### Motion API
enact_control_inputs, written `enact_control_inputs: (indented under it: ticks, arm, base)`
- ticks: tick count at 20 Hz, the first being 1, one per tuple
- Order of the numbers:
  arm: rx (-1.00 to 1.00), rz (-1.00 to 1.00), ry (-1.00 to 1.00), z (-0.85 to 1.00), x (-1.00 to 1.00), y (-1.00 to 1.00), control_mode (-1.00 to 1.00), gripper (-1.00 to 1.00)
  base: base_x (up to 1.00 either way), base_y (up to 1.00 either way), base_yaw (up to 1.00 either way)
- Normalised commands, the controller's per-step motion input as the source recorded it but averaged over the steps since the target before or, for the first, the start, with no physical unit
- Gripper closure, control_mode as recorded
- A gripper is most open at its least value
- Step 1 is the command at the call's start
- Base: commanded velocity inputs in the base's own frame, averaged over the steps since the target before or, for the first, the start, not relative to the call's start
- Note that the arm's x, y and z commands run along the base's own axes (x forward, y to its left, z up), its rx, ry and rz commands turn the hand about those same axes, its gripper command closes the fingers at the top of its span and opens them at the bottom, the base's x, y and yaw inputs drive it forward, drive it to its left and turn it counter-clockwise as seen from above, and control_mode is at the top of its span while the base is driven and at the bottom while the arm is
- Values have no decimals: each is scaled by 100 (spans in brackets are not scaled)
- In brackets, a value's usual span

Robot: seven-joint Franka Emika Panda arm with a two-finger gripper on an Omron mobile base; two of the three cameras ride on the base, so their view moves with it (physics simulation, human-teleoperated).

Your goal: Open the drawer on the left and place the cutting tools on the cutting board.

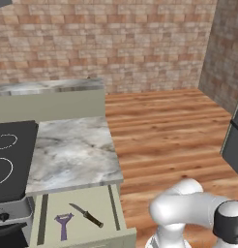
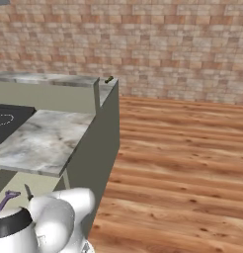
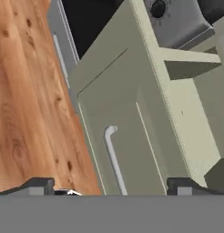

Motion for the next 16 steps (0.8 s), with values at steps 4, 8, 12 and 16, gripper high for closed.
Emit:
enact_control_inputs:
  ticks: [4,8,12,16]
  arm:
    - [28,0,34,100,-38,-14,-100,-100]
    - [29,0,32,100,-14,-24,-100,-100]
    - [25,0,36,100,11,-17,-100,-100]
    - [16,-4,43,100,55,-7,-100,-100]
  base:
    - [0,0,0]
    - [0,0,0]
    - [0,0,0]
    - [0,0,0]
